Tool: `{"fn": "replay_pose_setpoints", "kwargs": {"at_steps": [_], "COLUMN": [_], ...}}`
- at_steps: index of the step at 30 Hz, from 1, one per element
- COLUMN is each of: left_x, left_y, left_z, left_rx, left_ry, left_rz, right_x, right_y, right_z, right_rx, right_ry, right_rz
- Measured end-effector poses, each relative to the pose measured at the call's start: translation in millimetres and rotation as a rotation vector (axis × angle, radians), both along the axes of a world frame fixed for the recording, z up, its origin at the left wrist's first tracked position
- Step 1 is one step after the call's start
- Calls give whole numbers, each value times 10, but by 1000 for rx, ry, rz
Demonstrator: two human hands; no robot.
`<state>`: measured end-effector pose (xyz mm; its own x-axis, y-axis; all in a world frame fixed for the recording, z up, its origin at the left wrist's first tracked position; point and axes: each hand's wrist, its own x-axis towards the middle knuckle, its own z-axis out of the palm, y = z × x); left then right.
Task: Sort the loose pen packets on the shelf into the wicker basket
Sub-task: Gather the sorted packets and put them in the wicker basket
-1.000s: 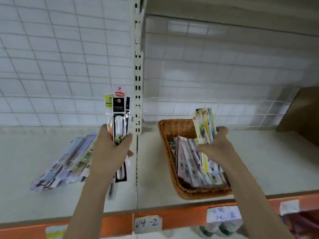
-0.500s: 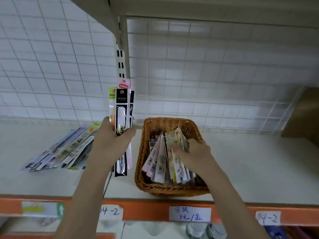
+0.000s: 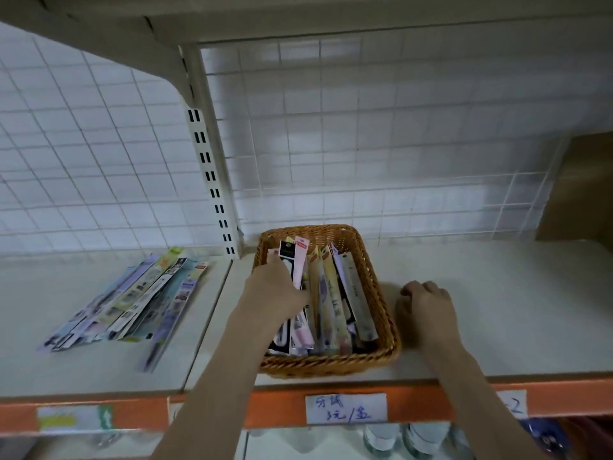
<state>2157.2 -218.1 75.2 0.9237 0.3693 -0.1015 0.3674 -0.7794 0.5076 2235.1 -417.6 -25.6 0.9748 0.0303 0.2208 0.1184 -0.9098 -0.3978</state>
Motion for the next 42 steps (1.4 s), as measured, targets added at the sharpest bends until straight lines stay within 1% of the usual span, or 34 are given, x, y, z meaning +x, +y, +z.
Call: {"fn": "replay_pose_setpoints", "kwargs": {"at_steps": [3,5,8,10,14,16,18,20,22,26,29,31,36,38,40,42], "left_x": [-14,-29,-28,8,37,18,-62,-199,-379,-732,-942,-1063,-1264,-1298,-1313,-1295], "left_y": [-38,-60,-73,-37,54,138,258,432,643,1137,1559,1859,2547,2799,3036,3256], "left_z": [-14,-4,-99,-243,-315,-259,-204,-213,-283,-473,-551,-587,-677,-720,-769,-818], "left_rx": [185,313,370,354,184,170,132,106,94,66,74,68,81,90,101,111], "left_ry": [-12,-11,-20,-70,-291,-442,-547,-587,-587,-577,-549,-556,-591,-590,-577,-552], "left_rz": [9,-15,-32,-13,54,63,99,148,216,368,427,466,548,562,570,567], "right_x": [-14,-16,-13,-20,-102,-162,-241,-336,-434,-604,-713,-776,-868,-911,-948,-948], "right_y": [62,76,69,67,115,187,305,467,677,1183,1587,1879,2589,2843,3065,3231], "right_z": [-7,-7,14,59,280,449,637,800,901,932,881,822,656,589,497,368], "right_rx": [-101,-121,-68,14,300,352,374,403,423,330,243,237,144,58,17,23], "right_ry": [-20,-29,-36,-35,-120,-157,-183,-188,-163,-157,-151,-151,-135,-134,-98,-44], "right_rz": [22,24,18,23,64,109,158,215,276,410,483,519,529,506,482,462]}}
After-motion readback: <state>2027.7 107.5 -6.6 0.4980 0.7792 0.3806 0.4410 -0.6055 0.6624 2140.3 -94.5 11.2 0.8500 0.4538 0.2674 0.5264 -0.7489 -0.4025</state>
